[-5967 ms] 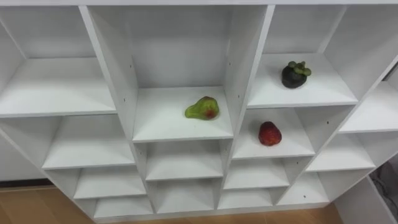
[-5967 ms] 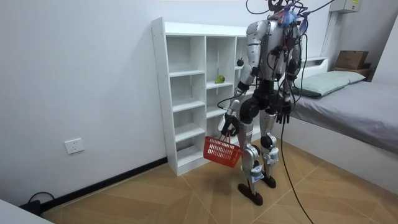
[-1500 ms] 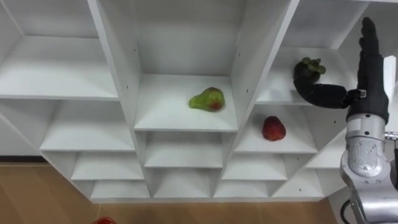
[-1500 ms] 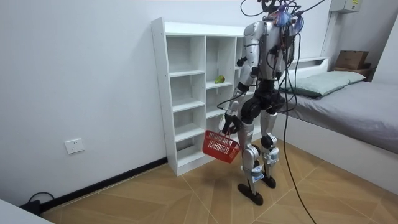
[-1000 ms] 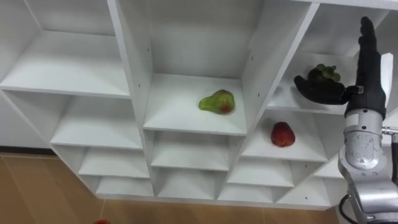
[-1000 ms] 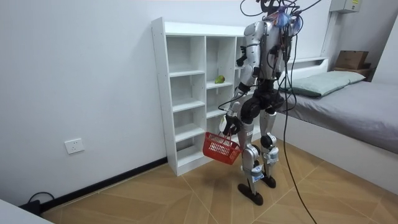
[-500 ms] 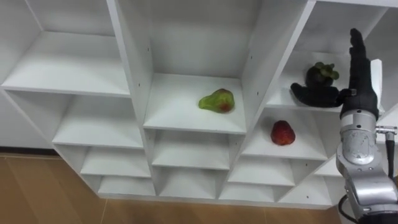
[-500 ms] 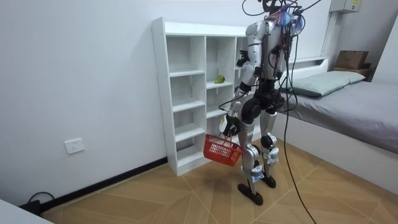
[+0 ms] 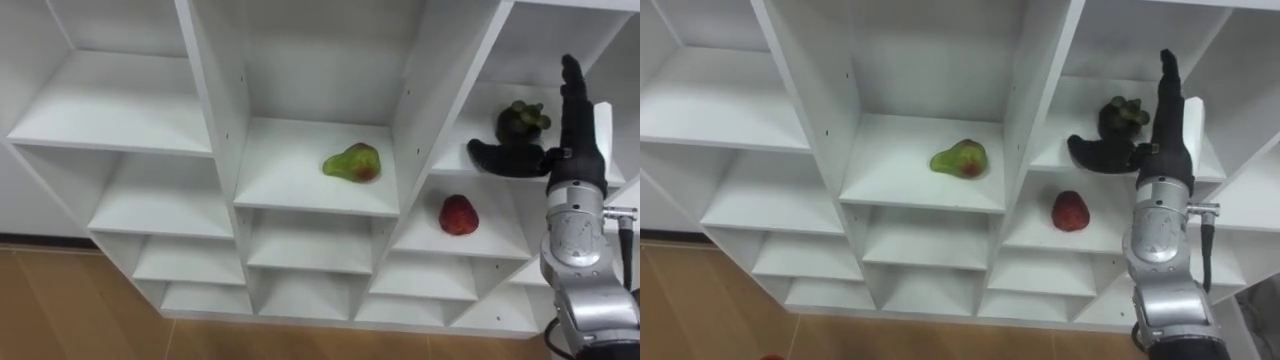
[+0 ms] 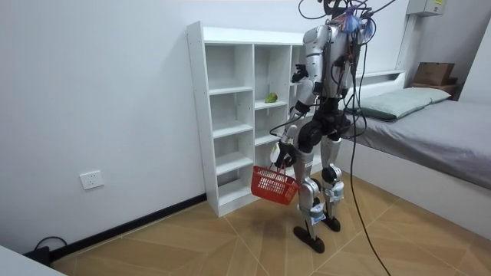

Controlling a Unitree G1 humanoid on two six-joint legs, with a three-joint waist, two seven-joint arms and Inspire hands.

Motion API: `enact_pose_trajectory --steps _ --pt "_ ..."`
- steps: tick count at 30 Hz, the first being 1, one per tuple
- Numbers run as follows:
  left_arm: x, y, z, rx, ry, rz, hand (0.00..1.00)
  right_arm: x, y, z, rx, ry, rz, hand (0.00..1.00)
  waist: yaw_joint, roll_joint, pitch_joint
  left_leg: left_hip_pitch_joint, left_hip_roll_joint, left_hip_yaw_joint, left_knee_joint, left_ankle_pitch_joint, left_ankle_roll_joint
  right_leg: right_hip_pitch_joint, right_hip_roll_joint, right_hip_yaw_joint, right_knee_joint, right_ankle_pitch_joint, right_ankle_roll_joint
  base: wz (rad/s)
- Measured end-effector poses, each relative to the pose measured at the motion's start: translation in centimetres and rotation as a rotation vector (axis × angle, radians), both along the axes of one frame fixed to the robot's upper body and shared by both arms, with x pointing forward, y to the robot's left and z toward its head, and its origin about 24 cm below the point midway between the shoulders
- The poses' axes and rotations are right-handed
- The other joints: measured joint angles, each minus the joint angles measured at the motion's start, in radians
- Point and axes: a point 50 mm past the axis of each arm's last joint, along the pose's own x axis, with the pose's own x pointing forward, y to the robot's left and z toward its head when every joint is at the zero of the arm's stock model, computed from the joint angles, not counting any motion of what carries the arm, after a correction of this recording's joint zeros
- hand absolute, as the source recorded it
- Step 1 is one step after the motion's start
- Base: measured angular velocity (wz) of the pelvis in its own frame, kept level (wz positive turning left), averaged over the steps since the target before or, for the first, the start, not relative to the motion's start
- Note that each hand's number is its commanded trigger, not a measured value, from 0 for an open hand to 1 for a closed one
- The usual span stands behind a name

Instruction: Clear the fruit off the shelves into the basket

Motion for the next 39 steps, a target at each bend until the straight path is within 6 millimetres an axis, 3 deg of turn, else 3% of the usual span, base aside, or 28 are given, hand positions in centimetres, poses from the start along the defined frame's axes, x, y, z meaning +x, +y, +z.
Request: enact_pose_trajectory --steps 5,20,25,26,27,28,30,39 --pt "0.0 0.0 0.0 0.001 0.005 0.001 1.00 -0.2 -0.6 -2.0 0.111 0.082 -0.003 0.00 0.002 -0.002 -0.0024 0.001 -0.001 0.000 0.002 0.000 0.000 0.002 -0.001 0.000 0.000 0.000 0.000 0.00" --pt "0.8 0.1 0.3 0.018 -0.010 0.005 1.00 -0.1 -0.6 -2.6 0.194 0.120 0.036 0.00 -0.007 0.011 0.0001 0.023 -0.001 -0.008 0.001 0.000 0.000 0.031 -0.002 -0.011 -0.001 0.000 0.000 0.01" --pt "0.4 0.2 0.3 0.026 -0.002 0.011 1.00 -0.1 -1.2 -3.1 0.179 0.160 0.069 0.00 -0.005 0.004 -0.0042 0.037 -0.001 -0.009 -0.014 0.000 0.001 0.040 -0.002 -0.010 -0.001 0.000 0.000 0.00" --pt "0.1 0.2 0.2 0.028 0.010 0.014 1.00 -0.2 -1.3 -3.1 0.175 0.171 0.079 0.05 -0.004 0.002 -0.0053 0.038 -0.001 -0.011 -0.013 0.000 0.001 0.042 -0.002 -0.010 -0.001 0.000 0.000 0.00" --pt "-0.2 0.3 0.1 0.032 0.024 0.019 1.00 -0.2 -1.5 -3.2 0.170 0.180 0.086 0.52 -0.002 0.001 -0.0061 0.041 -0.001 -0.012 -0.013 0.000 0.001 0.044 -0.002 -0.010 -0.001 0.000 0.000 0.00" --pt "-0.3 0.3 0.1 0.034 0.031 0.021 1.00 -0.2 -1.6 -3.2 0.170 0.185 0.089 0.79 -0.001 0.000 -0.0064 0.042 -0.001 -0.013 -0.013 0.000 0.001 0.046 -0.002 -0.010 -0.001 0.000 0.000 0.00" --pt "-0.7 0.4 0.0 0.040 0.048 0.028 1.00 -0.3 -1.8 -3.5 0.171 0.202 0.090 1.00 0.001 -0.002 -0.0066 0.049 -0.001 -0.013 -0.014 0.000 0.001 0.053 -0.001 -0.010 -0.001 0.000 0.000 0.00" --pt "-0.7 0.7 0.1 0.046 0.046 0.047 1.00 -0.1 -3.3 -2.9 0.164 0.186 0.033 1.00 0.003 -0.009 -0.0081 0.051 0.002 -0.011 -0.013 -0.001 0.000 0.053 0.003 0.003 -0.001 0.001 0.000 -0.01"
